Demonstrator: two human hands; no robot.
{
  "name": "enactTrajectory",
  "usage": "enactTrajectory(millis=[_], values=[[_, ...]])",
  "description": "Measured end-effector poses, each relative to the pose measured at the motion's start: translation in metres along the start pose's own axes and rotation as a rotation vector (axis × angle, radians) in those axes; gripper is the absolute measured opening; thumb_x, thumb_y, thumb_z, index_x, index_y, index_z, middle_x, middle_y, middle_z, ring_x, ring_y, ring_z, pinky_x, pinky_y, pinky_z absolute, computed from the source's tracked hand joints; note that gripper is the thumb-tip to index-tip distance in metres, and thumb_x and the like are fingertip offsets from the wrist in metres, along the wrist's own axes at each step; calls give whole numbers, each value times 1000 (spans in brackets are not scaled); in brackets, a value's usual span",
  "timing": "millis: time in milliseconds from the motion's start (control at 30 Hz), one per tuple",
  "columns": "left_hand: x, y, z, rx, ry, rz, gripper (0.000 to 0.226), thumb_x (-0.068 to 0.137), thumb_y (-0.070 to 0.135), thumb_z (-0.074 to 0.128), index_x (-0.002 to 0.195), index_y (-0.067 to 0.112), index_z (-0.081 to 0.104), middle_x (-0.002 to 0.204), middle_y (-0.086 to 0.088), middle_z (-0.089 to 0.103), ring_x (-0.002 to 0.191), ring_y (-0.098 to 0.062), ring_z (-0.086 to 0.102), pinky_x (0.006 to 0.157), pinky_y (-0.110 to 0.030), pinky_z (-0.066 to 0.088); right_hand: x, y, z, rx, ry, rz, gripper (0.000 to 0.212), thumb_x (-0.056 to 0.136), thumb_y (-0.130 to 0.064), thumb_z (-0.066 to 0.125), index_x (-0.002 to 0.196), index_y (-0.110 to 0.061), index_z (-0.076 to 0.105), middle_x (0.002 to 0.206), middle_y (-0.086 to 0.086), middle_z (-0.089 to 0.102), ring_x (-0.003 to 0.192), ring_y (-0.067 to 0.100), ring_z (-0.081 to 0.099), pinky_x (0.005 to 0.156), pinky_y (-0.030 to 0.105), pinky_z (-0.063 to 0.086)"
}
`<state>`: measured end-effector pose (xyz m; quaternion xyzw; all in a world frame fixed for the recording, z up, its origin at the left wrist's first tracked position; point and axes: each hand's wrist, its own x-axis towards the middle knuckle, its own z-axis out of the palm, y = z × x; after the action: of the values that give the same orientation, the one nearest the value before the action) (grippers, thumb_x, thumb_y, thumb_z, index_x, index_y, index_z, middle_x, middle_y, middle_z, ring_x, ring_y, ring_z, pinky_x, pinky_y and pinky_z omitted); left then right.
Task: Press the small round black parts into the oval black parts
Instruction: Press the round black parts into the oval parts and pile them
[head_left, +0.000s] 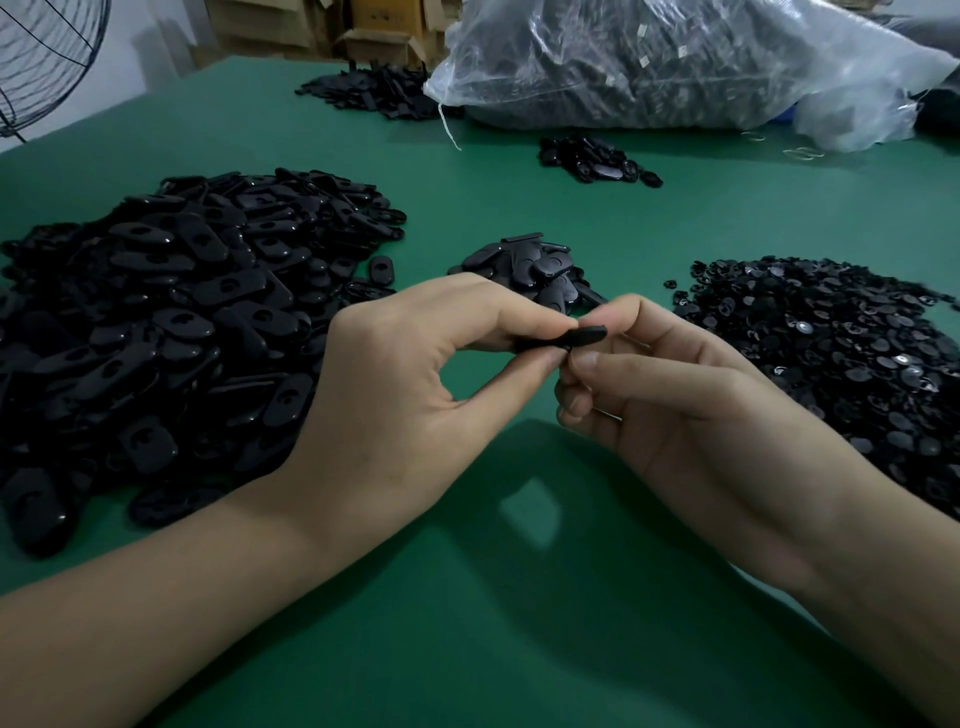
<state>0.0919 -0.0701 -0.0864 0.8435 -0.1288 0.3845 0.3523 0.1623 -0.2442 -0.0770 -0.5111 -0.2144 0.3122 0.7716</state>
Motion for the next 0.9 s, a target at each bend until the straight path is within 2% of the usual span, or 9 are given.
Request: enactTrajectory(millis=[300,567,900], values=[[0,-1,2,-156,-5,-150,15,87,7,81,98,16,78,97,6,77,90,-5,76,86,-22,59,0,0,2,-49,-4,-48,17,77,-3,67,85,-17,71,83,9,63,69,16,57,69,23,53],[1,1,-2,-25,-17,-2,16,89,4,79,103,10,78,98,3,75,91,-7,73,84,-22,58,-1,-1,2,-27,-1,-24,15,76,-2,67,85,-14,68,76,7,63,66,17,58,69,23,54],[0,-1,-4,54,-40,67,9,90,7,79,100,6,80,94,-1,76,87,-7,72,81,-21,57,-2,-2,1,-33,28,49,16,73,1,68,80,-13,66,74,9,63,64,19,58,67,24,54]])
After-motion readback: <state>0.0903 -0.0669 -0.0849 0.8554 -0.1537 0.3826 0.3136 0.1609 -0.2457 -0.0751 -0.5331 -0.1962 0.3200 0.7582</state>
